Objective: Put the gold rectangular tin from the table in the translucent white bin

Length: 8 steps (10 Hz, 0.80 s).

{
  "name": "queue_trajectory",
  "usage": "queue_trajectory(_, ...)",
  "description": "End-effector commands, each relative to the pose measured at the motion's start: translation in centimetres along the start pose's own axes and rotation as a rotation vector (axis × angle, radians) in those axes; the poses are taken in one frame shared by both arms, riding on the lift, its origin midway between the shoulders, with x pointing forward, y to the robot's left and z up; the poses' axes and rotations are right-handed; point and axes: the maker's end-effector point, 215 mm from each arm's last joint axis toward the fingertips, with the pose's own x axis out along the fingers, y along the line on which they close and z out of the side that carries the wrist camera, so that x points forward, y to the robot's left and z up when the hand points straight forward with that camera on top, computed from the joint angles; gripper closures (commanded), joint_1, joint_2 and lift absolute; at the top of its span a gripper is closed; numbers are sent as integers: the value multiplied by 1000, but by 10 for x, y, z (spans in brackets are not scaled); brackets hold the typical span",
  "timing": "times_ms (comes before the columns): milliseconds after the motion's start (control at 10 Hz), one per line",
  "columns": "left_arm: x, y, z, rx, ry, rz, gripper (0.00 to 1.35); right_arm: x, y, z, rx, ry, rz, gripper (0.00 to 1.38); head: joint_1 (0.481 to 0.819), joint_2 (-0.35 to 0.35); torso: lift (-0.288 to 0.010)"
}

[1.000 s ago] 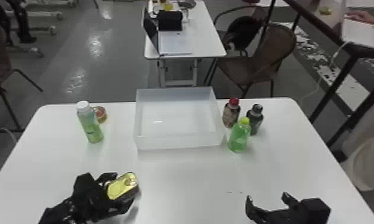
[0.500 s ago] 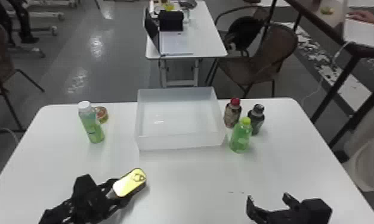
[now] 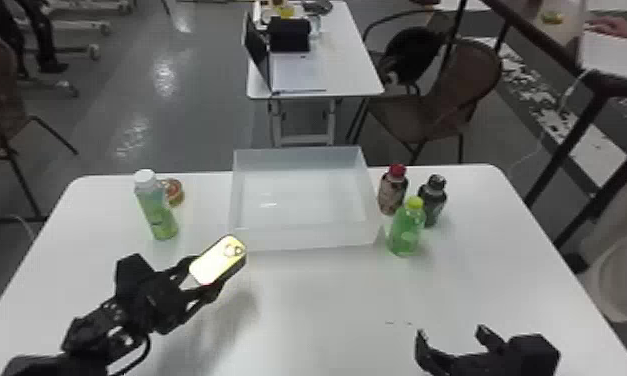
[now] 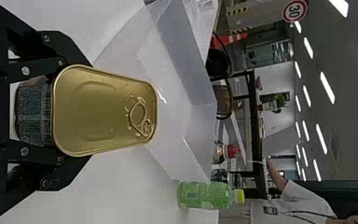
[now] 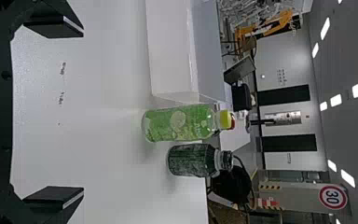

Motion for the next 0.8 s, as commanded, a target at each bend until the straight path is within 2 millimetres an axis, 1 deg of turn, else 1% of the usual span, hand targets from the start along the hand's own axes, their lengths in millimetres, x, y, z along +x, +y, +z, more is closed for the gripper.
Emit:
queue_trajectory(0, 14, 11, 33, 15, -38, -6, 825, 1, 0, 0, 3, -1, 1, 104, 695, -28, -27)
queue_trajectory(200, 40, 17, 68, 44, -63, -40, 825, 4, 2, 0, 3, -1, 12, 104, 695, -43, -27)
queue_trajectory(300, 54, 20, 92, 80, -84, -49, 825, 7, 3, 2, 3, -4, 20, 104, 695, -48, -27)
queue_trajectory(400, 70, 19, 108, 100, -93, -65, 825, 9, 5, 3, 0, -6, 26, 104, 695, -61, -27)
queue_trajectory(500, 87, 16, 119, 88, -100, -87, 825, 9, 5, 3, 0, -5, 27, 104, 695, -76, -27)
queue_trajectory(600, 102, 15, 120, 81, -80, -116, 825, 11, 5, 3, 0, -6, 29, 104, 695, -92, -27)
queue_trajectory(700, 119, 14, 112, 73, -28, -145, 825, 12, 5, 3, 0, -6, 30, 104, 695, -101, -27)
